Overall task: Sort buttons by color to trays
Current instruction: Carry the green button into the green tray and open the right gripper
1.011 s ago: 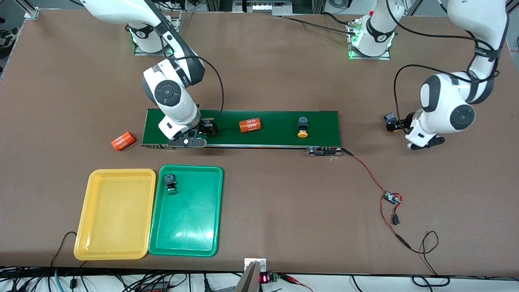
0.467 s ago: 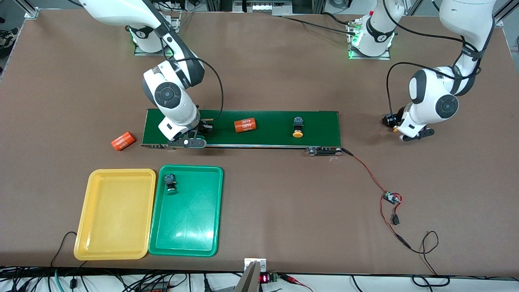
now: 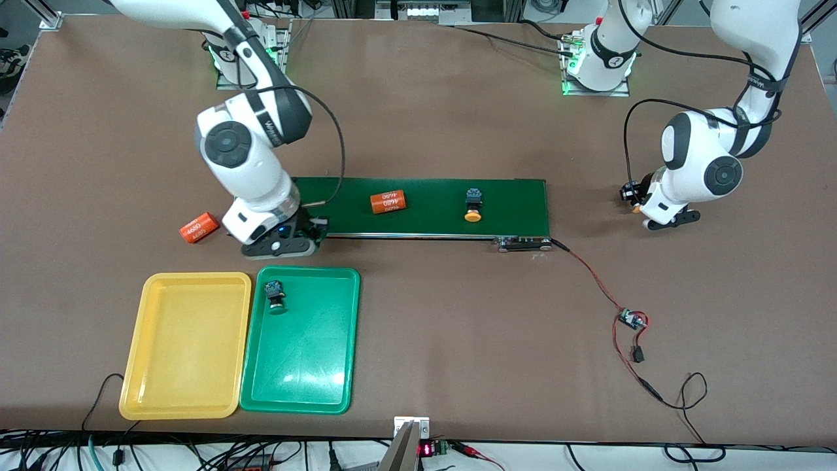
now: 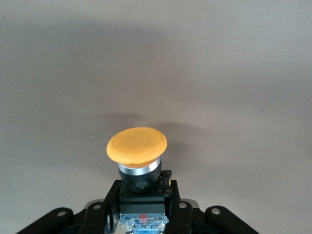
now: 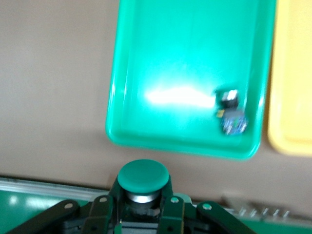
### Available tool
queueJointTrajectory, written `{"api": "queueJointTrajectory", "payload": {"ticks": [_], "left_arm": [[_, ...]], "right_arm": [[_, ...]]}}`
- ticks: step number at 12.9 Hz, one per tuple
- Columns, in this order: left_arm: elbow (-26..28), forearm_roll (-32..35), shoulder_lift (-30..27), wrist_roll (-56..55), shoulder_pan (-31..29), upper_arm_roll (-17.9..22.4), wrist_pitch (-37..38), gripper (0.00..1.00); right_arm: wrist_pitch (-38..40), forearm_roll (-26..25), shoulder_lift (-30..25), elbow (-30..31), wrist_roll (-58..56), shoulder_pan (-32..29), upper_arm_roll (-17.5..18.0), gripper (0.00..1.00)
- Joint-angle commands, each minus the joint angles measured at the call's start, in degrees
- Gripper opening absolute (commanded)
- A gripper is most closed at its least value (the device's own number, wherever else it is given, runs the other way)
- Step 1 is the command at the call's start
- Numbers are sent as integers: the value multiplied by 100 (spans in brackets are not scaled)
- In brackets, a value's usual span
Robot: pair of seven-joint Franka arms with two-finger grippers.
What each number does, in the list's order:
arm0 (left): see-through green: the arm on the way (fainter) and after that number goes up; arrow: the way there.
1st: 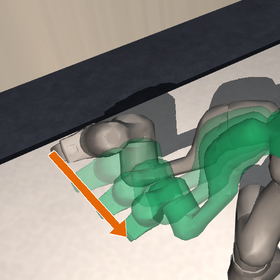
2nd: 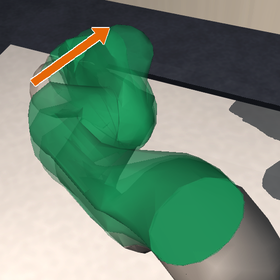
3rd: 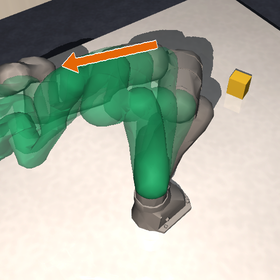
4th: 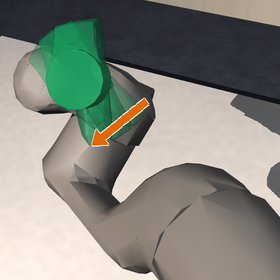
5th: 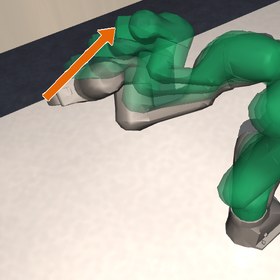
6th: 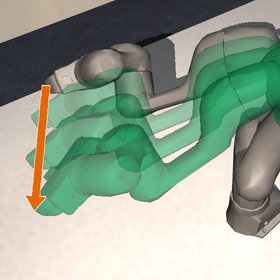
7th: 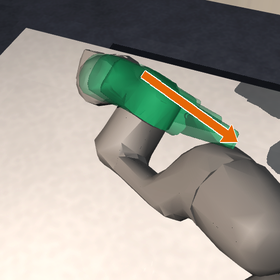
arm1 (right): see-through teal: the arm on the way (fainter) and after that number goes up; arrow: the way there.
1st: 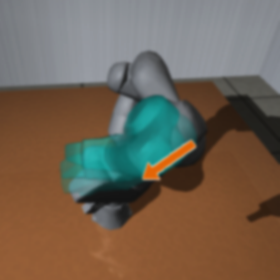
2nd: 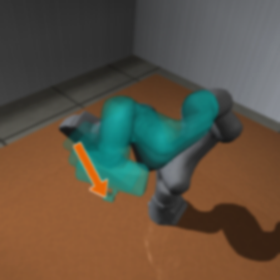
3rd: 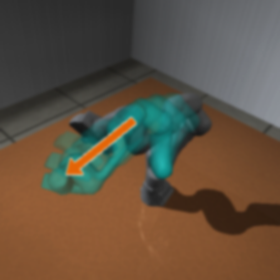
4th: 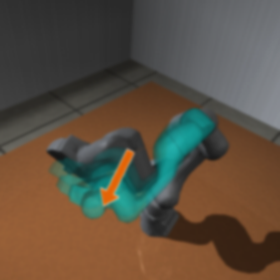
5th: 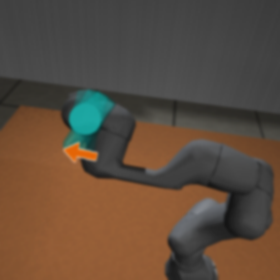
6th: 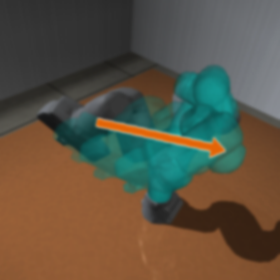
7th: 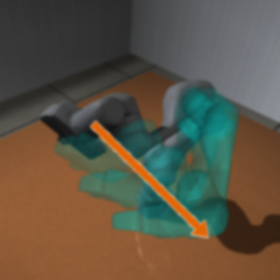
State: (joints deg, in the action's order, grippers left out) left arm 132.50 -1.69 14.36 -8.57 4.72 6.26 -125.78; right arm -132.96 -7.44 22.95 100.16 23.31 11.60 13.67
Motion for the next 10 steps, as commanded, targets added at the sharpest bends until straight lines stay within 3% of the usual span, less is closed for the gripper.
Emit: {"api": "queueJointTrajectory", "payload": {"ticks": [1,3,5,8,10], "left_arm": [[-942,-7,-161,23,46,-675,1106,26],[-1217,-94,-152,-240,64,-1256,1179,26],[-1410,-121,-39,-355,90,-1775,1047,26],[-1455,-226,233,-469,274,-2285,347,26],[-1420,-244,479,-732,388,-2409,-102,26]], "right_arm": [[17,32,936,-1161,-510,35,-241,14],[-675,32,1657,-1726,-616,123,-452,14],[-1081,14,1958,-1798,-634,176,-480,14],[-1399,-3,2336,-1903,-714,246,-611,14],[-1513,-12,2512,-1912,-722,273,-655,17]]}}
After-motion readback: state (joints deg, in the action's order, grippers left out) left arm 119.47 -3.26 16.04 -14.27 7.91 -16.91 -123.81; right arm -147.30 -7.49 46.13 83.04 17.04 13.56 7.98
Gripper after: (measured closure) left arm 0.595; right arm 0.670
